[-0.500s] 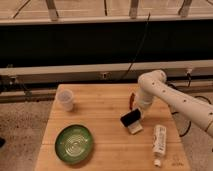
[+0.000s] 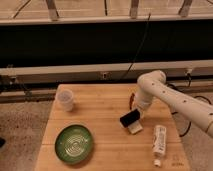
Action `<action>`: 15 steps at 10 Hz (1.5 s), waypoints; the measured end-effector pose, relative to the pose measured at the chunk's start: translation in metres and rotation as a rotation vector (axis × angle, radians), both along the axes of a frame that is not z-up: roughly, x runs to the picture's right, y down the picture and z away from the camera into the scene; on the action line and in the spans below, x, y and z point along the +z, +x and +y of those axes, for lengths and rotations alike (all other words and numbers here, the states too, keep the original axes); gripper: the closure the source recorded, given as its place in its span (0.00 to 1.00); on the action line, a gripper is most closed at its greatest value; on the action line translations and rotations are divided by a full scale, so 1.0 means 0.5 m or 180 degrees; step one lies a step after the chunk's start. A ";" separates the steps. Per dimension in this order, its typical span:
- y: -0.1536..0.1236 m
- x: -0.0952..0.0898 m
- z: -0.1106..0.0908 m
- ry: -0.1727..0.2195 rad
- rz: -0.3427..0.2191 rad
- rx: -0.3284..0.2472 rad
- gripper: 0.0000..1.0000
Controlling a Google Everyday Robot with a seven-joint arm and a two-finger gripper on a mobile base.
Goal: Place the eraser on the white sponge
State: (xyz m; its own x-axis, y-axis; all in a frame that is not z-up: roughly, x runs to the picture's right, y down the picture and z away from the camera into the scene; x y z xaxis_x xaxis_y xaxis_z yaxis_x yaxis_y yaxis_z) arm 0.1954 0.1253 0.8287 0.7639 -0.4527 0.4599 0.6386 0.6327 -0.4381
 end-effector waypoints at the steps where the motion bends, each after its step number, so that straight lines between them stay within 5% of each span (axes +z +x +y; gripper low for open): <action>1: 0.003 -0.002 0.003 -0.0005 0.0004 0.0003 0.72; 8: 0.008 -0.006 0.013 -0.0004 -0.0013 -0.0021 0.64; 13: 0.008 -0.007 0.016 -0.0002 -0.0030 -0.0047 0.26; 15: 0.009 -0.007 0.018 -0.0004 -0.0036 -0.0056 0.32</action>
State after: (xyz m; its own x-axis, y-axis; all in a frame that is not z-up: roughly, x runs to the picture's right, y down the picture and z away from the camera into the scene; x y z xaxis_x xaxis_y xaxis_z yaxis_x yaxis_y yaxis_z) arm 0.1999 0.1344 0.8250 0.7507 -0.4653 0.4690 0.6544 0.6208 -0.4317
